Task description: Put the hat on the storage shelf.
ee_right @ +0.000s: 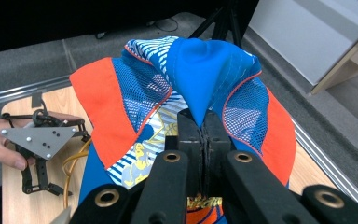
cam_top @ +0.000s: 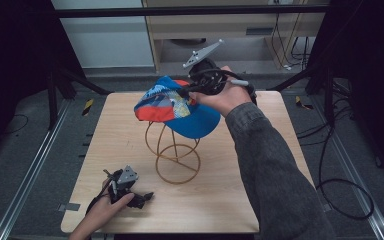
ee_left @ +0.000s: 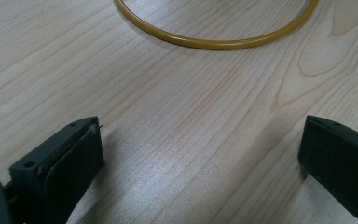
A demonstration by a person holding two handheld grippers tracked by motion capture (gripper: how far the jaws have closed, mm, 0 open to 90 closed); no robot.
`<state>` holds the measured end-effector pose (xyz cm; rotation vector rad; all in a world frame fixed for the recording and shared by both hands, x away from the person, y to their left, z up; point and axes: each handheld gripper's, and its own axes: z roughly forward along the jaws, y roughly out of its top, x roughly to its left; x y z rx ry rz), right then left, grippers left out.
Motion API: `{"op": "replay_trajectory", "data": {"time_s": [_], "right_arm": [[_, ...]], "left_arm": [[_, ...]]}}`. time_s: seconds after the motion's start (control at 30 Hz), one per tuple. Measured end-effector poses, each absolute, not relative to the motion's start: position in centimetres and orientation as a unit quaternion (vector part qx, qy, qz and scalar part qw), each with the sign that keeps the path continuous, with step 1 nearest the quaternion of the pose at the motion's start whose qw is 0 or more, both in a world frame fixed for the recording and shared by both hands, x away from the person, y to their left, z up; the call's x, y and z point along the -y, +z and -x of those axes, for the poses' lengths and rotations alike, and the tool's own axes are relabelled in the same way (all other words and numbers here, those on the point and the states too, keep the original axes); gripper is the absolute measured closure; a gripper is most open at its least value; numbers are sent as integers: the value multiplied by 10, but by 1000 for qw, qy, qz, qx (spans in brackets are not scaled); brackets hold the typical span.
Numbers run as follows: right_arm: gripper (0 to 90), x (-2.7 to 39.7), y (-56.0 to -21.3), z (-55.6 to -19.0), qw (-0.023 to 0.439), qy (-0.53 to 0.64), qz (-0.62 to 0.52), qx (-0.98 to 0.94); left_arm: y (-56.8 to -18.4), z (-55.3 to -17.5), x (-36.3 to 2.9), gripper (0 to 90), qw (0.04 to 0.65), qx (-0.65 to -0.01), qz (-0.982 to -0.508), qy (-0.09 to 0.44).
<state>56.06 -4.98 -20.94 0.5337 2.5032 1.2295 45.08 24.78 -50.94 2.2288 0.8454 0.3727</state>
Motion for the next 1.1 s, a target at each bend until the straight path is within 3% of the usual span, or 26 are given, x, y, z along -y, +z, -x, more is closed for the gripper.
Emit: {"op": "replay_trajectory", "data": {"time_s": [0.57, 1.1], "right_arm": [[887, 17, -227, -563, 120, 399, -152, -896], [886, 13, -231, -558, 114, 400, -135, -899]], "left_arm": [[-509, -451, -248, 0, 357, -327, -863, 144], [-509, -451, -248, 0, 356, -326, -864, 145]]}}
